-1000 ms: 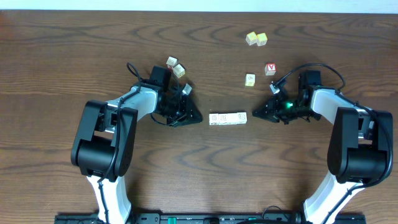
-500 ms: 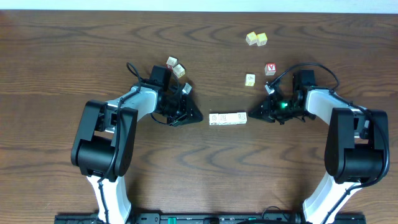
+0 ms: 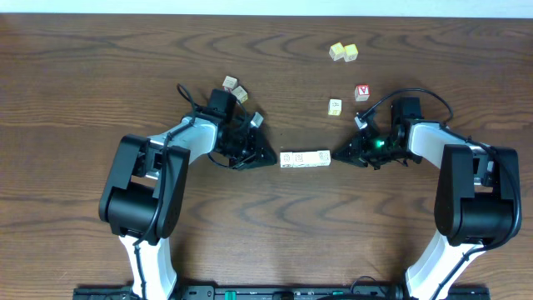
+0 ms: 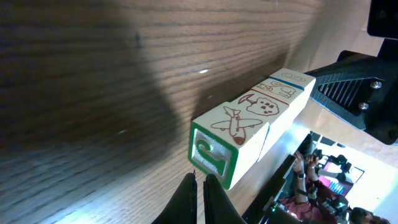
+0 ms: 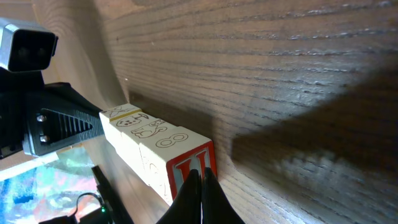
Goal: Lift 4 blocks
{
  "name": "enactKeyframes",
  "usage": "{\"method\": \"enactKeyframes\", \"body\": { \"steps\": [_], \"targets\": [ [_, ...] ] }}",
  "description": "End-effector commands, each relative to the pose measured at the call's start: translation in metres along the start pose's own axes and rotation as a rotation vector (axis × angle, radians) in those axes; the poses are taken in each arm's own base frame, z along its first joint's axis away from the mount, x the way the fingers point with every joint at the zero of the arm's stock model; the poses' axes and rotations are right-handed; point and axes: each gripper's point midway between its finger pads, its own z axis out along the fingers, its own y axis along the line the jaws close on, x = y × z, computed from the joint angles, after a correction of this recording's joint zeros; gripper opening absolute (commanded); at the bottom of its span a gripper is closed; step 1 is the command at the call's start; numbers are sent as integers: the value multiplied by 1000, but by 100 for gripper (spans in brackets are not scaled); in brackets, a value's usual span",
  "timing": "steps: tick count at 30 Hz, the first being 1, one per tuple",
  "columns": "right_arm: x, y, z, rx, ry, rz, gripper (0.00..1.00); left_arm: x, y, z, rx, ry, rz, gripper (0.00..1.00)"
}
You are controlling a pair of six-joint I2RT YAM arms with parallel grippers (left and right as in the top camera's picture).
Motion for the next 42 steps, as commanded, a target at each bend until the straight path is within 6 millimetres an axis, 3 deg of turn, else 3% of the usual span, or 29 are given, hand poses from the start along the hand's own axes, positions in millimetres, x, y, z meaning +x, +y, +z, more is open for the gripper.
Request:
{"method": "enactKeyframes", "body": {
  "steps": [1,20,42],
  "targets": [
    [7,6,9,-21,32,4,1,2,5,4,-11,5,-34,7],
    [8,13,14,-34,37,-6,1,-5,2,5,-1,-16,-20,7],
    [13,49,30,-153,76,-22,1,8,-17,12,79,46,-2,7]
  ]
}}
